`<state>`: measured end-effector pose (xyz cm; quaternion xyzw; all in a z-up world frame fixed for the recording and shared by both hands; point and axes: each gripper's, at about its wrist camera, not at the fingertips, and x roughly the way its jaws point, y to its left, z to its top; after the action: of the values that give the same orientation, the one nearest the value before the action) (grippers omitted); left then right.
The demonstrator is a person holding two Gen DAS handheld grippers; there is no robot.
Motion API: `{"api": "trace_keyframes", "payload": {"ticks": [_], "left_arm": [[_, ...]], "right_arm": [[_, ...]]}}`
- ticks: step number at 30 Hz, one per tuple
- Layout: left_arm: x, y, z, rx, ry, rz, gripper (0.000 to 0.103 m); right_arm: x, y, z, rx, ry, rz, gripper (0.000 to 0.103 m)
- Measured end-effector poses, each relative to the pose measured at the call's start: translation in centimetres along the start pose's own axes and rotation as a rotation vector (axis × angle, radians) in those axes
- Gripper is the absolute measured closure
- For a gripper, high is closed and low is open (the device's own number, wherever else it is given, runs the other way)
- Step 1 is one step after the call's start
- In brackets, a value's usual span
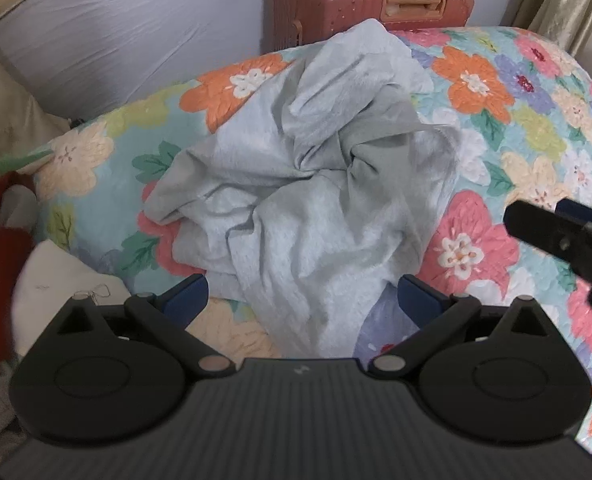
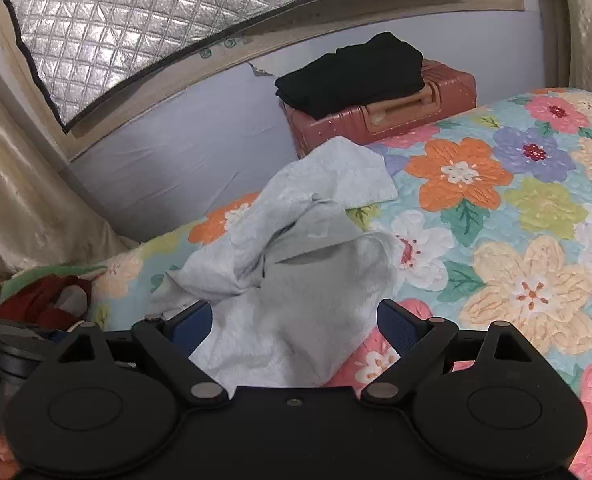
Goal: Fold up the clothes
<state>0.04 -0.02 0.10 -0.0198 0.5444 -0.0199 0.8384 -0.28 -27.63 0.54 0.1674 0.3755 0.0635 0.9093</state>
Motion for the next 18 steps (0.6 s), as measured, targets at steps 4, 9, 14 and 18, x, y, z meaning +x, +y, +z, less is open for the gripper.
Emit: {"api": "trace_keyframes", "payload": {"ticks": [4,9,14,18], "left_arm": [[-0.2,-0.1,0.2,0.015,-0.021,0.032,0.001],[-0.5,-0.2,0.6,0.034,-0.047,0.073,0.000],[-0.5,0.8,0.6,0.001,-0.069,0.048,0.000],[-0.3,1.2,0.3,0.014,-0.067,0.037,0.000]], "right_arm": [[0.1,0.5,0.2,0.012,0.007,-0.003,0.011],[0.2,1.0,0.5,0.027,0.016,-0.006,0.010],[0.0,1.4,0.2,-0.003,0.020,-0.023,0.010],[0.1,1.4,-0.2,-0.015,0.024,-0.038,0.010]]}}
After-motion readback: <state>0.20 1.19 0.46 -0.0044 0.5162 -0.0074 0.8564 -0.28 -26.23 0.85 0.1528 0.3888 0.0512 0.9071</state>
